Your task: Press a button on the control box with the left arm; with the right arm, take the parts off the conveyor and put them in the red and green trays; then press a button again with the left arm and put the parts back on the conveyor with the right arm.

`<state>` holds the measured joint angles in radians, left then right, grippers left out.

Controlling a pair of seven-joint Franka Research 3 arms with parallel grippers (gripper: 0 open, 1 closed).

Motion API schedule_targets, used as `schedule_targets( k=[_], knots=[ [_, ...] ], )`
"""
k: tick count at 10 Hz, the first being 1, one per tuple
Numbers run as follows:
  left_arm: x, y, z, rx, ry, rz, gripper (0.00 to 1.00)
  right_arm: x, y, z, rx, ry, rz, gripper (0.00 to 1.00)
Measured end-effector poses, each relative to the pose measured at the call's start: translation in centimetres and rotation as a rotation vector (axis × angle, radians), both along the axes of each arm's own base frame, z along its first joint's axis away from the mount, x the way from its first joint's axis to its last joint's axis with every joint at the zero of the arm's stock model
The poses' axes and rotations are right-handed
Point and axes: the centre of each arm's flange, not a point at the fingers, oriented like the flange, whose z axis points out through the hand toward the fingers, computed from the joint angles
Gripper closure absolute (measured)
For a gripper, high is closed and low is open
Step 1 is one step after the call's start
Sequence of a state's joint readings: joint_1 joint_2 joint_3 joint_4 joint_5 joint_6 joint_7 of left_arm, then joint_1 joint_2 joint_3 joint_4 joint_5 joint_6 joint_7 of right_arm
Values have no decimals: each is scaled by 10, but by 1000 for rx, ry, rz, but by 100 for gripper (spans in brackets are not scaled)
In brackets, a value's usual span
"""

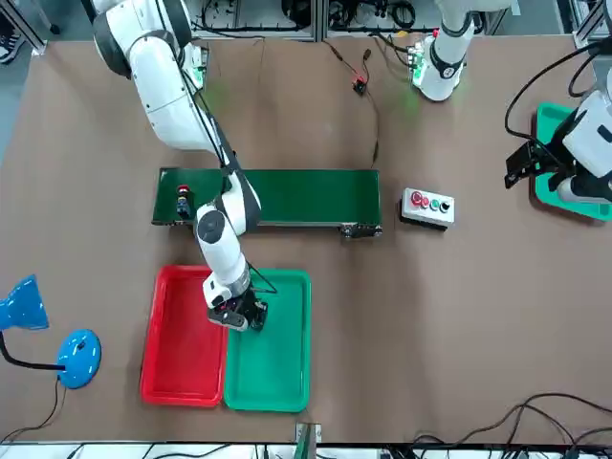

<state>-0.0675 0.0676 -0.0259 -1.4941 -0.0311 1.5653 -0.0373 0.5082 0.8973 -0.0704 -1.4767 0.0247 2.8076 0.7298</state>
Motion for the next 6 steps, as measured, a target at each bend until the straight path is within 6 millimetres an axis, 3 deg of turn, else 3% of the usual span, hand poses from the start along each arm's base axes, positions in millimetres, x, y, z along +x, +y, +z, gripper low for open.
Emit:
schedule_targets(
  k=[6],
  knots=[
    [0, 0, 0, 0, 0, 0, 0, -1, 2, 0, -6, -3, 6, 60]
  ],
)
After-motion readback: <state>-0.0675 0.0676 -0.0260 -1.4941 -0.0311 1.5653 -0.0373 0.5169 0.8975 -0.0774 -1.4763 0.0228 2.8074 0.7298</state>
